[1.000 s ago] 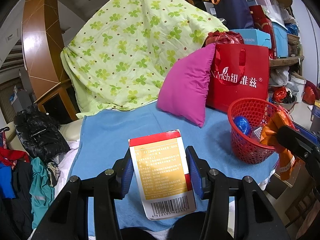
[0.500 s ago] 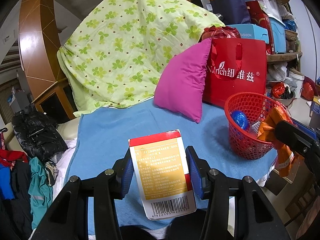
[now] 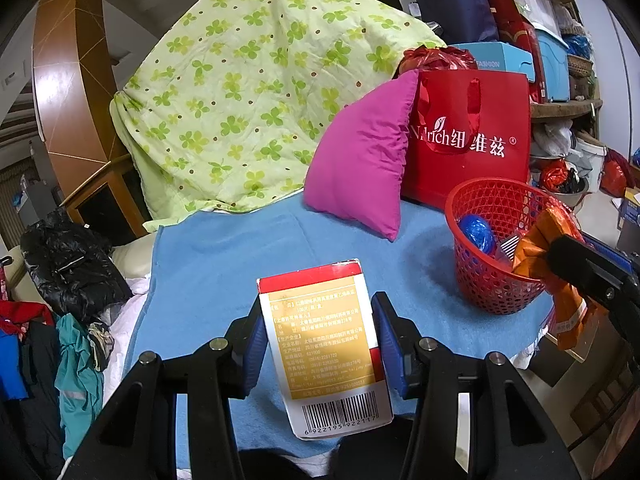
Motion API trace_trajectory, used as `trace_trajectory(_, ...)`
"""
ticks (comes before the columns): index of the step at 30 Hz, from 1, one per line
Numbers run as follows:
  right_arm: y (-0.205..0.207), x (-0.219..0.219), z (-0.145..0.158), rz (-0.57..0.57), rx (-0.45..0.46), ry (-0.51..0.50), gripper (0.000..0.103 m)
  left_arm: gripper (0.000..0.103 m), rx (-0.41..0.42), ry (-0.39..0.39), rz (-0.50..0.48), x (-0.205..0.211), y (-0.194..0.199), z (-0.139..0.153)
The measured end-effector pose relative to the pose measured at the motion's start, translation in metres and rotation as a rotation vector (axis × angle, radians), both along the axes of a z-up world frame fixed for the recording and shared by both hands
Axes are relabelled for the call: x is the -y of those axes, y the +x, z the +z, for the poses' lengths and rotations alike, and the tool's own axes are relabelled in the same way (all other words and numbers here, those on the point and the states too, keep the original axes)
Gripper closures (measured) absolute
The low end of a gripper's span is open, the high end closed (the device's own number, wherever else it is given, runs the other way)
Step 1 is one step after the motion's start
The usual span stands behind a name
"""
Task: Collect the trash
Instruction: 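Lift the box with the left tool while the right tool lifts the orange packet, then carry the orange packet over the red basket with the right tool while the left holds the box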
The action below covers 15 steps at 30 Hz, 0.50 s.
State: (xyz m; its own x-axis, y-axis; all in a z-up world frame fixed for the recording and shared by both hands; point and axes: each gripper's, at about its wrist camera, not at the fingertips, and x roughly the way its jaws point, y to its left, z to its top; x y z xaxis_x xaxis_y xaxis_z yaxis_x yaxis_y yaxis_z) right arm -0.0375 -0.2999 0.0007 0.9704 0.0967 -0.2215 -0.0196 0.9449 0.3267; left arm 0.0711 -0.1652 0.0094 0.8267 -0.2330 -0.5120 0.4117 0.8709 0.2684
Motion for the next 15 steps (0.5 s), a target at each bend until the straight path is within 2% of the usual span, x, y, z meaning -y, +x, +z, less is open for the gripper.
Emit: trace_trajectory(15,-0.009,0.019,-0.005,-0.037,-0.003,0.043,0.077,0.051,-0.003,0.03,-0.029,0.021,-0.006,-0.008)
